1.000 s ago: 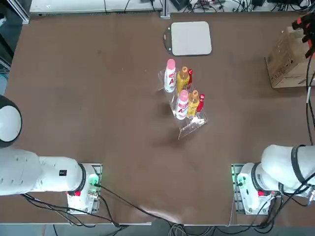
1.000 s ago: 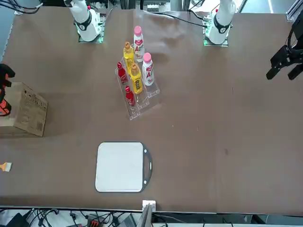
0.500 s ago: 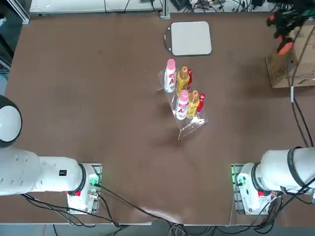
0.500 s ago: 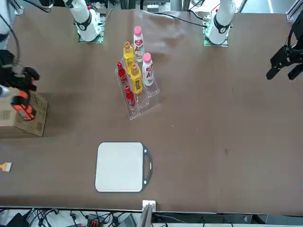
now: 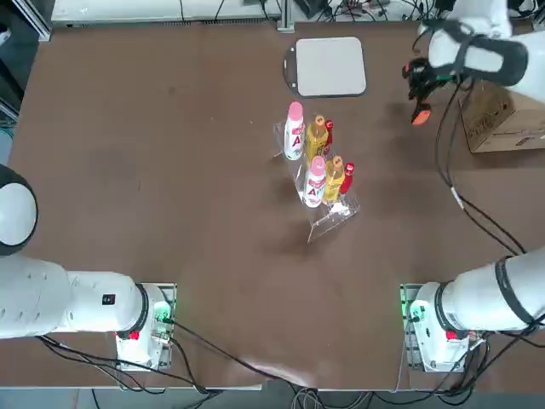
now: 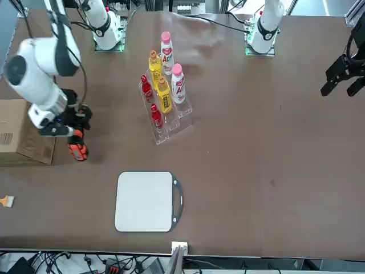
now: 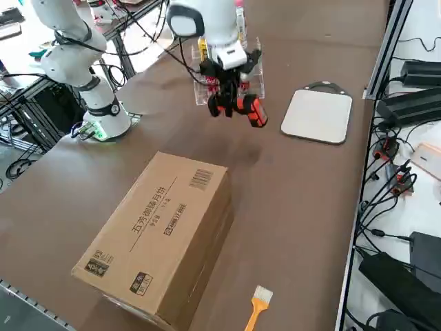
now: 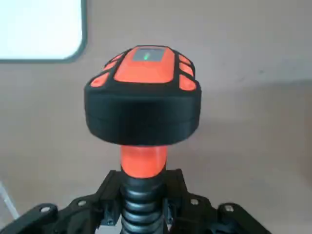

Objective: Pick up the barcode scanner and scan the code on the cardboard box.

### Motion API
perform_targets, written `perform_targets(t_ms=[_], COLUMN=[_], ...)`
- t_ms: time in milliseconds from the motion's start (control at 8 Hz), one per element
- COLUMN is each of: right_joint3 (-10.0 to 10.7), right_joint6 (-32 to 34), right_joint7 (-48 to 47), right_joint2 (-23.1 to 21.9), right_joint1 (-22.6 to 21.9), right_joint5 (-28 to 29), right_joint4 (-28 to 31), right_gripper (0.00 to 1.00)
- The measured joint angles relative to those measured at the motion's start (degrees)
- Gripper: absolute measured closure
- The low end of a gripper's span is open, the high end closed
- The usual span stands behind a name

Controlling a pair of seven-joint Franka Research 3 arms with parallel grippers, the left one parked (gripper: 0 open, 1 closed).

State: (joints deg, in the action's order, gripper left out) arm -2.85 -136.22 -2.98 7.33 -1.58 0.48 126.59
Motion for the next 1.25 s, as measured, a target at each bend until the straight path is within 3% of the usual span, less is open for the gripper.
perform_targets(t_ms=[250,1000,1250], right_joint3=[0.7,0.8,0.8], right_joint6=[-8.2,-11.7,-11.7], right_joint7=[0.0,0.7,0.7], right_joint2=[4.5,9.7,9.4], right_joint1=[0.1,-0.1,-0.1], right_joint5=[0.0,-0.1,-0.1], right_joint4=[5.1,5.3,4.8], right_gripper=[0.56,0.54,0.19])
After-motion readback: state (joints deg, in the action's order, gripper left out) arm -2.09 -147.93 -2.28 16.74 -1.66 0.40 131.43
